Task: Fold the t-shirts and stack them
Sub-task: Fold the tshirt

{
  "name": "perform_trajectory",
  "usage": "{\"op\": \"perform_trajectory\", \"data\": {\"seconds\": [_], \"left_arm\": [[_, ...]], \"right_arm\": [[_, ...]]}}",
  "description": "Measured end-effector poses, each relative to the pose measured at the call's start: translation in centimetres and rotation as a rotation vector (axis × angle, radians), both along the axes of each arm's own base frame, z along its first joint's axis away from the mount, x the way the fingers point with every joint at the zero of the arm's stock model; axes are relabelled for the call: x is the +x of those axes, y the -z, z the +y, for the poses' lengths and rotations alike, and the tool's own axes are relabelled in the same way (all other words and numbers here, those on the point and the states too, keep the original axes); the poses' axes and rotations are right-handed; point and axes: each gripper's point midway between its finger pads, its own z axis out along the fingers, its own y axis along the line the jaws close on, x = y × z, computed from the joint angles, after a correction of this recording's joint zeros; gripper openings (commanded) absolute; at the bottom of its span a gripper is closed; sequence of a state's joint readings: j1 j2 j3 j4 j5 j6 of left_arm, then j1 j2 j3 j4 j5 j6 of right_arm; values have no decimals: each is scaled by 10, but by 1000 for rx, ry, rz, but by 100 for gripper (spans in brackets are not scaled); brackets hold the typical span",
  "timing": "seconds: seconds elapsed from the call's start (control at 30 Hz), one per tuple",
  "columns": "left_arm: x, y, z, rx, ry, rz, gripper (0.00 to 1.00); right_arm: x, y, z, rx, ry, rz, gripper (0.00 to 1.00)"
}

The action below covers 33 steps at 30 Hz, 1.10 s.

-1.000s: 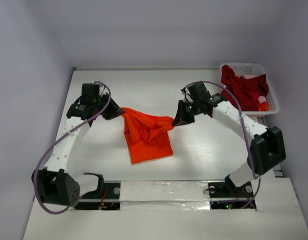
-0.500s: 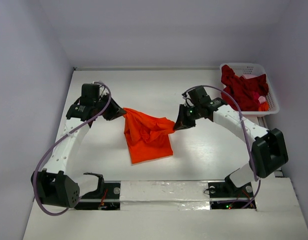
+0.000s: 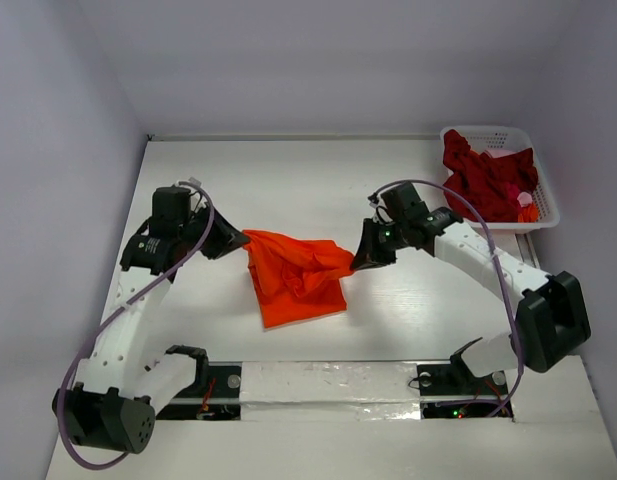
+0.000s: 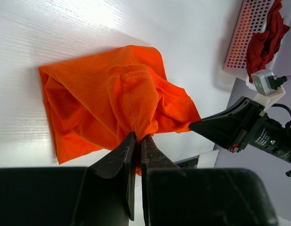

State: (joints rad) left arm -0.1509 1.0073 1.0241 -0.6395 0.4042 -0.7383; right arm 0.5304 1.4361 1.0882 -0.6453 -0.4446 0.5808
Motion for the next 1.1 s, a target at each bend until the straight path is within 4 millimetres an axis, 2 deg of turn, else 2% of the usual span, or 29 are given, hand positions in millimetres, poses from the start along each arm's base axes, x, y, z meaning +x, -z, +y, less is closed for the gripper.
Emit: {"op": "perform_trajectory", "data": {"seconds": [0.13,0.27,0.57,0.73,1.1], "left_arm": [[-11,6,2,-2,-3,8,0],[-22,21,3,-1,-8,41,0],[-49,62,12,33,-28,134,0],[-69,87,18,65,-39,198,0],[-86,89,23,90,-46,213,0]], "right_arm": [[-6,0,-3,1,-1,-5,0],[-11,6,-5,-8,-2,8,0],[-18,10,-6,-25,-7,6,0],[-29,23,-10,-40,-4,38,0],[-46,38,-15,-50,10,80,0]]}}
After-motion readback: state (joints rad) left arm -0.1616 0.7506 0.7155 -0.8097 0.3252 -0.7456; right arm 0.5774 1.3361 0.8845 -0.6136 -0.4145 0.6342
